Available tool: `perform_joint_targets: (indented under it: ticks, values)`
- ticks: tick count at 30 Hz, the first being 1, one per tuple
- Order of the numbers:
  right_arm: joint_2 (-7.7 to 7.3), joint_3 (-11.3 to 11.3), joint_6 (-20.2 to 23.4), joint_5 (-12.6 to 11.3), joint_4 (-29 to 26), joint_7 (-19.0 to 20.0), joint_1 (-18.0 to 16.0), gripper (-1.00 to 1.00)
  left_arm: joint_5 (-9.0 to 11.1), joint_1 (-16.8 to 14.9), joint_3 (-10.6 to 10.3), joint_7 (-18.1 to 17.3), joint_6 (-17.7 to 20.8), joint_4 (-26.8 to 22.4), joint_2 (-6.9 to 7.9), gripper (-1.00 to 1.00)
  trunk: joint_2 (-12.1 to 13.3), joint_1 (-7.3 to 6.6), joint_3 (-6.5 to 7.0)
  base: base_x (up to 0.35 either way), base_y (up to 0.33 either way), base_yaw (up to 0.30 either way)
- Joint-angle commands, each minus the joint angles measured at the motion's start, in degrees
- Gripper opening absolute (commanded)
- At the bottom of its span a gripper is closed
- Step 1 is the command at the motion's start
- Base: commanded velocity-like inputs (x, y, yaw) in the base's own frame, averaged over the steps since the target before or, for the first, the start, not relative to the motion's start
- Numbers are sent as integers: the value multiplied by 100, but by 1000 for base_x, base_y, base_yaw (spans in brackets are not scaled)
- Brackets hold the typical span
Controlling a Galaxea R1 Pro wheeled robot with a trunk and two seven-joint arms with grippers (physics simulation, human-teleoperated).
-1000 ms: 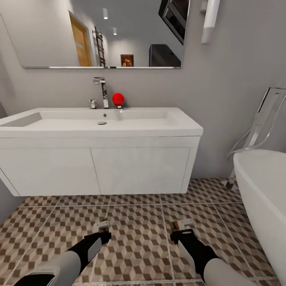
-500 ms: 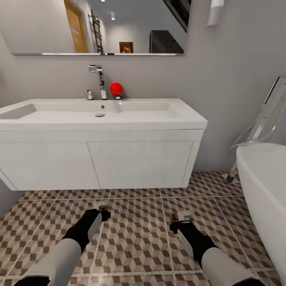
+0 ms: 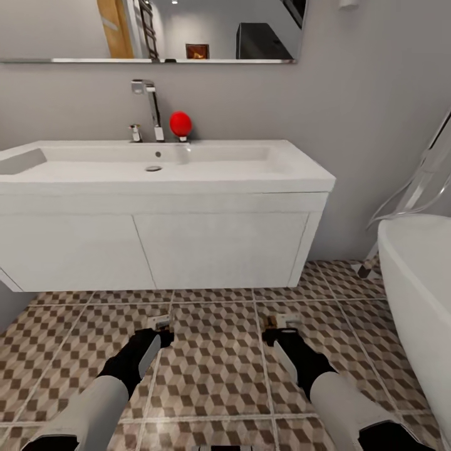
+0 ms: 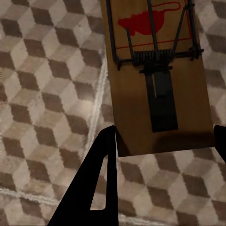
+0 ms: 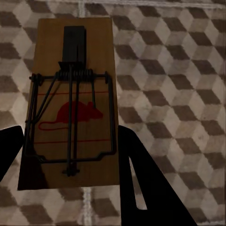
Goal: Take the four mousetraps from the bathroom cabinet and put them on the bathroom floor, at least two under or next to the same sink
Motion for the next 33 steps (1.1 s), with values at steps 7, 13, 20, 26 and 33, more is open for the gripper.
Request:
perform_joint_targets:
  ticks: [7,13,20,26,33]
  values:
    - [-14,55,151,-63,-439,-223,-4,-100,-528,-4,12,52,714,-1097,-157,-100,-12,17,-161,0,0,0]
    - [-24,47,158,-66,-536,-218,-9,-100,-661,-2,-115,60,985,-1679,-395,-100,-20,32,-294,0,0,0]
    - [12,85,253,-33,-755,-221,-5,-100,-672,-1,-213,61,960,-1684,-415,-100,-25,42,-382,0,0,0]
    - [46,84,589,-54,-1364,-679,-1,-100,-658,-1,-198,63,951,-1685,-448,-100,-25,42,-382,0,0,22]
    - [55,82,812,-71,-1429,-831,-1,-100,-667,-3,-194,66,936,-1679,-441,-100,-25,42,-382,0,0,197]
